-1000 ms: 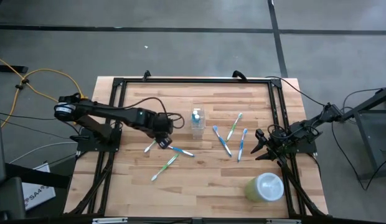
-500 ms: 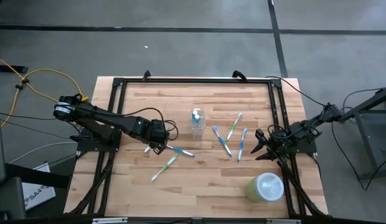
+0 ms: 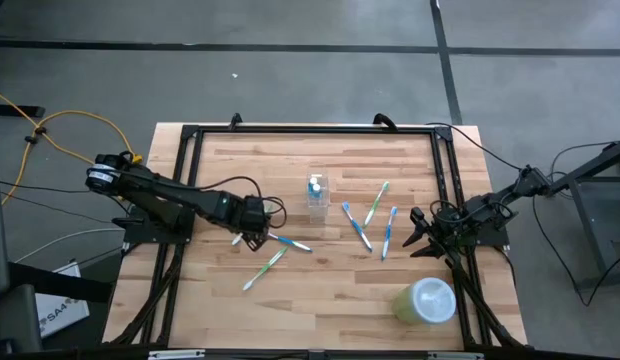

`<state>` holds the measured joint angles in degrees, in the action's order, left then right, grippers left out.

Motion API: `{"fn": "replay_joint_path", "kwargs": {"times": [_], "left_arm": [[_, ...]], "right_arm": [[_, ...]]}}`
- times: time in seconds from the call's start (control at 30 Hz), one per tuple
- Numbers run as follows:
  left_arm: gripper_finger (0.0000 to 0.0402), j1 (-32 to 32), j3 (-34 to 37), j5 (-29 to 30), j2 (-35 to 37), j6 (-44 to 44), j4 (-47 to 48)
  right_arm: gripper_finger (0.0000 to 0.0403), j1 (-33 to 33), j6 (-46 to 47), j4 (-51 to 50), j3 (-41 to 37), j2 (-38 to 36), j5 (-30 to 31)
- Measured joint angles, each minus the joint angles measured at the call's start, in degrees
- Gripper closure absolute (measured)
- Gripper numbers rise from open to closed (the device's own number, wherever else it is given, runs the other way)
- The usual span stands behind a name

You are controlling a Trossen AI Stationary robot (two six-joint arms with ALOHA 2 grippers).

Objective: Pick & Place toothbrushing station
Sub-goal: Put the top left green toothbrush into the transparent organizer

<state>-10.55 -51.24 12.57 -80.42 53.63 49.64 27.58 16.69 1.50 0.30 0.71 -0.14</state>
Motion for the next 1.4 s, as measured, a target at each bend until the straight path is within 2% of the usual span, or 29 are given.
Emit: {"fn": "replay_joint_path", "kwargs": {"times": [0.53,0.7,1.0,1.4], "left_arm": [[0.0222,-0.25,3.99,-0.16,-0.02,0.42,-1.18],[0.0222,-0.25,6.33,-0.73,-0.02,-2.57,-6.87],[0.0222,0.41,10.35,-0.91,-0.02,-3.34,-10.94],[0.0222,4.62,12.83,-2.03,-0.04,-10.28,-17.43]], "right_arm": [[0.0261,0.0,0.0,0.0,0.02,0.0,0.0],[0.0261,0.01,0.0,0.0,0.02,0.0,0.0],[0.0261,0.02,0.0,0.0,0.01,-0.01,0.0],[0.0261,0.0,0.0,0.0,0.0,-0.02,0.0]]}}
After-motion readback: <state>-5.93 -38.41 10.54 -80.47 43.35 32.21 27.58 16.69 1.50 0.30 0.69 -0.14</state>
